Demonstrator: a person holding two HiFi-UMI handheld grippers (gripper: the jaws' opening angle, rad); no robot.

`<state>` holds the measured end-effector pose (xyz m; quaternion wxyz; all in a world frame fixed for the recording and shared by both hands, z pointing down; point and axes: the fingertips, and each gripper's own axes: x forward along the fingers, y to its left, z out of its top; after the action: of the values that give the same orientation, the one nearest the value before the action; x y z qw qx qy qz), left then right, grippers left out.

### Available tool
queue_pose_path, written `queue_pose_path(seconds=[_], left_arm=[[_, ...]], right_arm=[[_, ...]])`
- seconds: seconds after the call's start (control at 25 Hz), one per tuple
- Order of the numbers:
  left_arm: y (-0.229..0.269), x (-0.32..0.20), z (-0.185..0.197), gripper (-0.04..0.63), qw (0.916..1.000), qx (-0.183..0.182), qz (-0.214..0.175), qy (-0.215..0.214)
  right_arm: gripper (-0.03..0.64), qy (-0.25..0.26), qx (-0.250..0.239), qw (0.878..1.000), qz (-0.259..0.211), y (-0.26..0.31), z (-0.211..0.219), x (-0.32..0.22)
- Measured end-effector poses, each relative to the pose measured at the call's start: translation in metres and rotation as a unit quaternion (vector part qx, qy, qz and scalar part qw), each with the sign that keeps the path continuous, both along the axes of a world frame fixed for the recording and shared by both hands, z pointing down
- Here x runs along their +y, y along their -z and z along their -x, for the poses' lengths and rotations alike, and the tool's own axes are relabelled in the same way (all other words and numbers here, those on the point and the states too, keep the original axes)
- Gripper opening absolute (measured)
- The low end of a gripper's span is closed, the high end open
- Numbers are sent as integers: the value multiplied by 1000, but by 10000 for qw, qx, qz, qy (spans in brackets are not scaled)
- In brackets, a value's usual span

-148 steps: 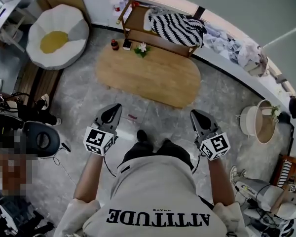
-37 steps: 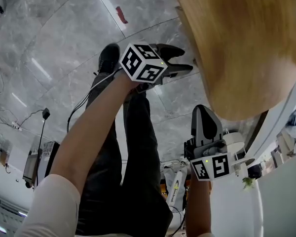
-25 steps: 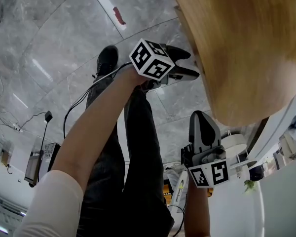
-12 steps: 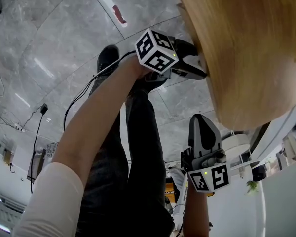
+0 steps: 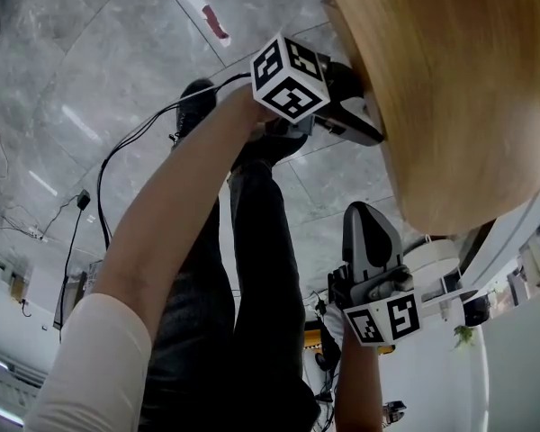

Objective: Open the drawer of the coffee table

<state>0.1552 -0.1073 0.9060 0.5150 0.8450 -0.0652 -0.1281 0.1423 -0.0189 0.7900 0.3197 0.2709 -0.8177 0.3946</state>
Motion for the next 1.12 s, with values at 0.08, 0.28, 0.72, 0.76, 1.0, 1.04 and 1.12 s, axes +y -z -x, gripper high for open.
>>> queue_pose_path(seconds=[0.08, 0.28, 0.72, 0.76, 1.0, 1.04, 1.12], left_arm=[[0, 0, 0, 365, 10000, 11, 40, 72], [0, 2, 0, 364, 10000, -44, 67, 9], [2, 28, 9, 359, 9997, -110, 104, -166], [2, 34, 10, 359, 9997, -117, 125, -164], [3, 58, 17, 359, 9991, -181, 179, -339], [3, 63, 18, 359, 9990, -177, 187, -365], [4, 72, 21, 359, 9989, -156, 213, -387]], right_arm=[[18, -16, -28, 10000, -12, 2, 1, 1], [20, -58, -54, 10000, -44, 6, -3, 3], [18, -285, -123, 9995, -46, 6, -5, 17], [18, -298, -132, 9995, -41, 6, -5, 19], [18, -362, -202, 9991, -45, 8, -3, 29], [19, -351, -203, 9992, -54, 7, -2, 31], [19, -314, -176, 9993, -75, 4, -1, 38]])
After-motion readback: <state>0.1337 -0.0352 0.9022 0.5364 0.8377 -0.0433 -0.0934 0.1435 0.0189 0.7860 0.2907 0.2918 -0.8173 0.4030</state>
